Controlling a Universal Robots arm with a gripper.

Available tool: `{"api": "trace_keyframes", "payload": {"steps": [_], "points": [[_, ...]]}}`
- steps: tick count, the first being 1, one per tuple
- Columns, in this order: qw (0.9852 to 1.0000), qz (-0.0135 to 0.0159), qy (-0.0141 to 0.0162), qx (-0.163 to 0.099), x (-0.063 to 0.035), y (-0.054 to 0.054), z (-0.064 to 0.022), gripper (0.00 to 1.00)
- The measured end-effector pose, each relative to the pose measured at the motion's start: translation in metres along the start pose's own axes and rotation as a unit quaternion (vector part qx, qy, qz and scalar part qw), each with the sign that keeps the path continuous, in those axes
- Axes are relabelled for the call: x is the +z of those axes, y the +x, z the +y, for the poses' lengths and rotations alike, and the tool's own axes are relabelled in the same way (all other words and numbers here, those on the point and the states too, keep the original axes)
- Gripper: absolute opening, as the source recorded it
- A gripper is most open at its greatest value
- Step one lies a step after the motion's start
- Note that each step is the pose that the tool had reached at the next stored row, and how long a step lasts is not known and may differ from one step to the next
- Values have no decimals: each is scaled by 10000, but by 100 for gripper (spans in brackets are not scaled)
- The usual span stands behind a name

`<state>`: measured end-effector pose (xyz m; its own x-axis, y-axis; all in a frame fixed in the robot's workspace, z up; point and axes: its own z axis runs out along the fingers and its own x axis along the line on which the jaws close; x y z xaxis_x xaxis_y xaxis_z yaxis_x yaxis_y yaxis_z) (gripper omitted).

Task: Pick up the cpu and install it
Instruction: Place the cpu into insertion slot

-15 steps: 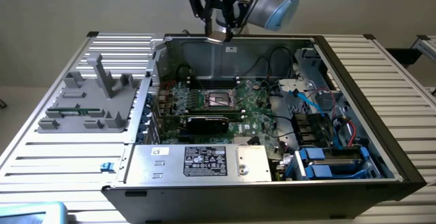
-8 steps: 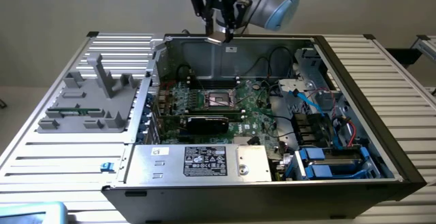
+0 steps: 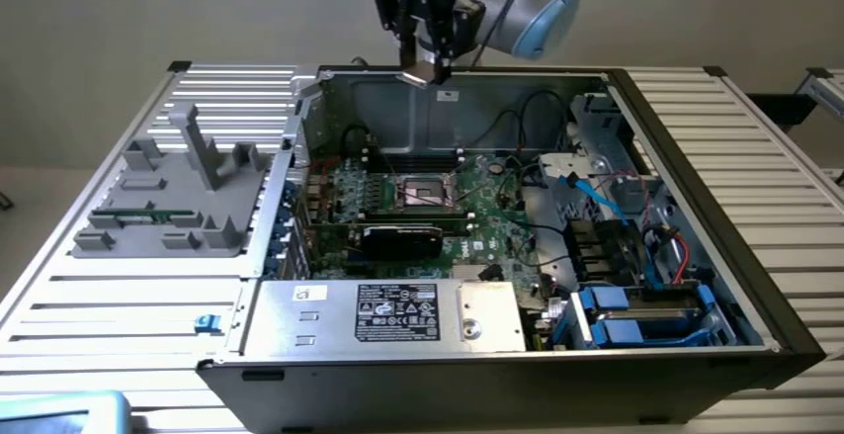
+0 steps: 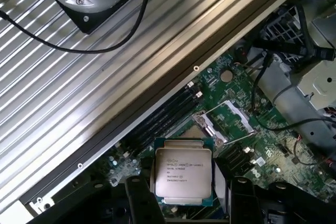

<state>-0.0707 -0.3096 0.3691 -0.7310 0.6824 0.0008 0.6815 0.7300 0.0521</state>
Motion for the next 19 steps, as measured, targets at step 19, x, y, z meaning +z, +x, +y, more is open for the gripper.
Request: {"api": "trace_keyframes", "payload": {"steps": [19], "points": [[9860,-87,-2,1664,15,0,-1,54]]}}
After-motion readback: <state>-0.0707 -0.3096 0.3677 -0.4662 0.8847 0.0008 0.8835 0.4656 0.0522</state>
